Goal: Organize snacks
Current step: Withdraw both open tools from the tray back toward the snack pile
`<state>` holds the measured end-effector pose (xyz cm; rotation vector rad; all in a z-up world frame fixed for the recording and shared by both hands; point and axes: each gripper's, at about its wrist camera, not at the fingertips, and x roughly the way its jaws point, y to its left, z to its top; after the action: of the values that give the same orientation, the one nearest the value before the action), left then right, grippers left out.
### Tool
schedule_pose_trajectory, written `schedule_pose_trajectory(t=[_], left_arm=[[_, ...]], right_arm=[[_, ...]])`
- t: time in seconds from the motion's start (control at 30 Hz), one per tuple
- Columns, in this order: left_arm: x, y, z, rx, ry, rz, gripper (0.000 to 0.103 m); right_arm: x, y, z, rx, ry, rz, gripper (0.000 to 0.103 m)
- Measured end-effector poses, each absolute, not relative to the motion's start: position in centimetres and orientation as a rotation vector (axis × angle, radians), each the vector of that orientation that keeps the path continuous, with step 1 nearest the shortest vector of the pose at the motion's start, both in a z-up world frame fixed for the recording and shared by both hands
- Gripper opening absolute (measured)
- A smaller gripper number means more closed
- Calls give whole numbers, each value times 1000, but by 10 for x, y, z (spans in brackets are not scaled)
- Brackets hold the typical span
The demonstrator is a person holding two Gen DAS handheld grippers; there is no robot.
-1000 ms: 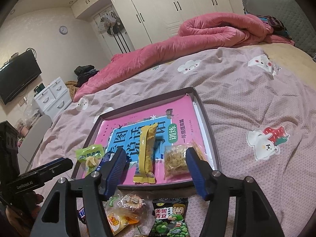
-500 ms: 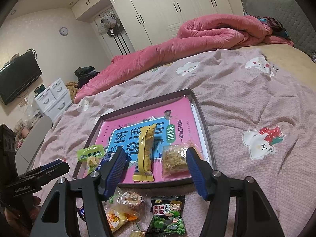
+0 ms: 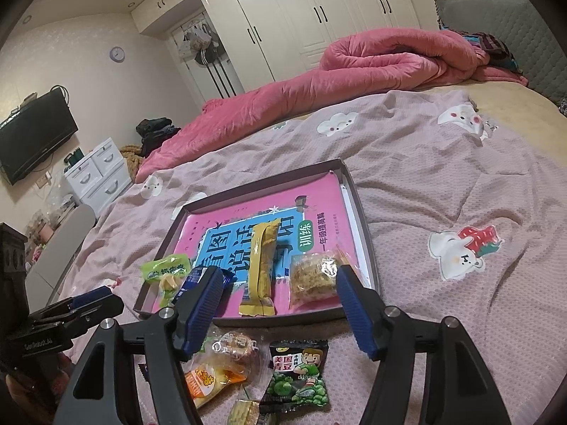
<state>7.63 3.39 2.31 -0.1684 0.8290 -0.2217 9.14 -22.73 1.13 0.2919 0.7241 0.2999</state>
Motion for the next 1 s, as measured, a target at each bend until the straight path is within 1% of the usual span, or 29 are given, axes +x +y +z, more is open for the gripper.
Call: schedule_pose_trajectory(t=[0.47, 0.6, 1.0], left_arm=[[63, 24, 25, -139, 840, -248, 76], [60, 21, 25, -130, 845, -256, 76], [54, 17, 21, -128, 876, -276, 77]], right_arm=[[81, -229, 17, 274, 730, 299, 66], [80, -229, 18, 274, 733, 300, 69], [74, -228, 17, 269, 749, 300, 69]])
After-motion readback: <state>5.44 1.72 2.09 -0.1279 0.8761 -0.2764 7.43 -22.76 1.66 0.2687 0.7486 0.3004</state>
